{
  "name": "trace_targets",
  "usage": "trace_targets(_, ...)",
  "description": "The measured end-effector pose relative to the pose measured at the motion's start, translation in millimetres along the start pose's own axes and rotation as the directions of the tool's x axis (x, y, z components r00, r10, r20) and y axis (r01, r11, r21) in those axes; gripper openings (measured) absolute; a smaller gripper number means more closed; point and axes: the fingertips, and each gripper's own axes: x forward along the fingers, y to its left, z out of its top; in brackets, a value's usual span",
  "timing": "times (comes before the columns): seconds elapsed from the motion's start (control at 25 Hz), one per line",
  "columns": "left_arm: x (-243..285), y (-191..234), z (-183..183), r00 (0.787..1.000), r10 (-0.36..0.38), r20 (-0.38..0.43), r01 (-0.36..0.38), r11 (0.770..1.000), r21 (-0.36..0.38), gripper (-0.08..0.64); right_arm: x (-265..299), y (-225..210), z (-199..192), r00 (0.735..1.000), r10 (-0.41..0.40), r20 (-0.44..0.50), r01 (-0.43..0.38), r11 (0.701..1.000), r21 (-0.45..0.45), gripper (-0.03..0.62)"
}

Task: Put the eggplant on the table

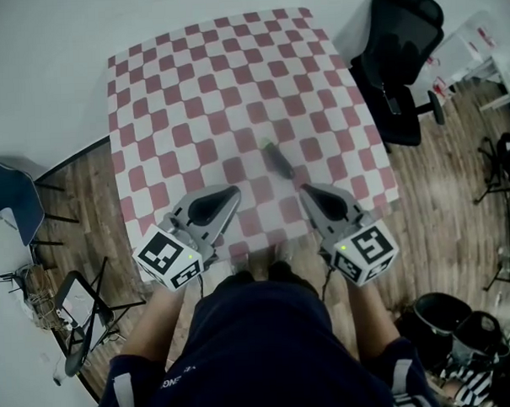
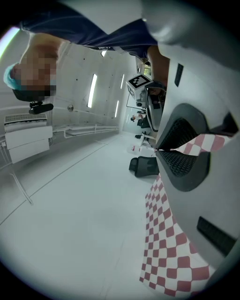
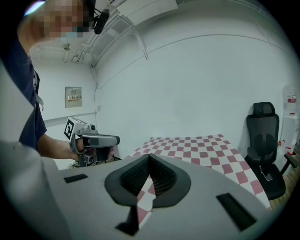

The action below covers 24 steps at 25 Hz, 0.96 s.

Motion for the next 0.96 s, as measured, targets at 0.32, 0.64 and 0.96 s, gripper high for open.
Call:
trace_targets(0.32,8.4,-2.8,-2.7,1.0,-0.011,-0.008,0.011,1.0,-0.001,0.032,2.9,-4.4,-1.1,1.0,-0.002,-0.001,0.002,1.0,0.005,0.017)
trace_targets(0.64,19.3,-0.8,-3.8,1.0,-0.016,-0.015,0.016,1.0,-0.008,0.032,6.6,-15.5,-6.3,1.0,-0.01,-0.016,0.01,1.0,0.02,0.016)
trace_targets(0.96,29.7,1.9,-9.2,0.999,-0.014,-0.029,0.014,1.0,-0.013,0.032,13.2,-29.8,-15.9,0.999,-0.019,-0.033,0.02,1.0,0.022,0.017)
